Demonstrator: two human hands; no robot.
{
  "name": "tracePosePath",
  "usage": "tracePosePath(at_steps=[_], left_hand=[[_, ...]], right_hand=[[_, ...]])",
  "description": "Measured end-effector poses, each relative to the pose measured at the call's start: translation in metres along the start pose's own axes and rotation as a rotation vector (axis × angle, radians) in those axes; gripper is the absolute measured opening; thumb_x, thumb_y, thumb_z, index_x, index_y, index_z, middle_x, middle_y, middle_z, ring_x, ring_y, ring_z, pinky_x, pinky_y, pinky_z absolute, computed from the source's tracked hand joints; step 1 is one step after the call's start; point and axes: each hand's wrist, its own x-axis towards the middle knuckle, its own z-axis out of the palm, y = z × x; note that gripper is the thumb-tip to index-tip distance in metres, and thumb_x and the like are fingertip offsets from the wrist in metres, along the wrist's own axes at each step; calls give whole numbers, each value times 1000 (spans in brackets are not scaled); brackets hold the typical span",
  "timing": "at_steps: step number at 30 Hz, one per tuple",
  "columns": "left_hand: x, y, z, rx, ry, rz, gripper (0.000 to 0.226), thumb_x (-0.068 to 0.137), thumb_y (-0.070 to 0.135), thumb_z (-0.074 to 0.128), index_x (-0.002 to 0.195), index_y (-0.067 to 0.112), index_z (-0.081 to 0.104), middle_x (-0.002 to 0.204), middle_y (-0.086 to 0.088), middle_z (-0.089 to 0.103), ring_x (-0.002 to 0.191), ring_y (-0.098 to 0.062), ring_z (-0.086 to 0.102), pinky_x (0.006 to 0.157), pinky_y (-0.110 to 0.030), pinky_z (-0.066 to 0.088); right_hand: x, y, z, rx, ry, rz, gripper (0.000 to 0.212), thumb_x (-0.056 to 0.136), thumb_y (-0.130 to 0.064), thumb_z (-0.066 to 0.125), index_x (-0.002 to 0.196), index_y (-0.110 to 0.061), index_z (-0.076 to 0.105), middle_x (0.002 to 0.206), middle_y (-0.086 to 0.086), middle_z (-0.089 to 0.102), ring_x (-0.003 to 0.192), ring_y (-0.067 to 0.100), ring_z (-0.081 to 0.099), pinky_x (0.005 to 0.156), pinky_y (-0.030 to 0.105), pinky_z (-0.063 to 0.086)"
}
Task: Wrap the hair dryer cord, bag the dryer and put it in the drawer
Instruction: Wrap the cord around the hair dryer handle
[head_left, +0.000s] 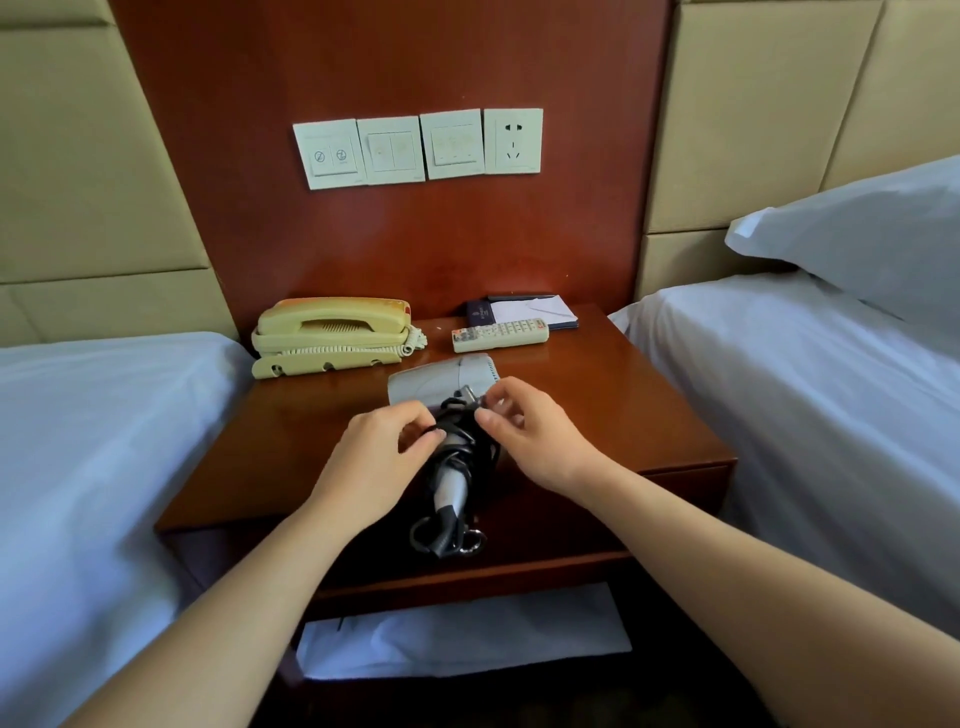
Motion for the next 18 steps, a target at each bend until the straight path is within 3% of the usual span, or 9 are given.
tracePosePath(at_steps=[3,6,11,13,18], left_hand=[[-2,-1,-2,-45,-54,-6,16,89,22,61,74,26,61,75,7,65,75,-10,61,74,-39,51],[-4,-1,-4,-51,-68,-1,15,91,20,59,77,25,62,76,9,64,77,-9,61,76,-37,50],[-4,2,-9,55,-19,-13,14,93,28,55,89,23,67,82,4,68,80,-19,62,73,-41,51],[-4,7,-11,103,34,-9,17,94,29,51,95,22,67,84,2,68,81,-21,62,71,-39,51],[-5,10,-12,198,99,11,20,97,26,48,97,15,65,88,-2,68,83,-29,62,66,-36,46]], right_hand=[[-2,2,2,-60,31,68,24,96,-28,49,111,-10,52,92,-3,57,88,18,57,84,34,47],[-4,1,4,-56,16,49,23,94,-26,52,113,-14,51,93,-3,58,94,21,58,85,33,47],[-12,-3,12,-114,133,-138,23,94,-21,52,116,-15,51,86,-2,61,80,22,60,76,42,52],[-12,-6,15,-171,172,-221,22,94,-21,52,116,-15,50,86,-3,61,73,19,59,71,38,51],[-5,-12,9,-379,103,-334,27,95,-23,49,122,-19,49,75,-7,55,67,23,56,68,37,46]])
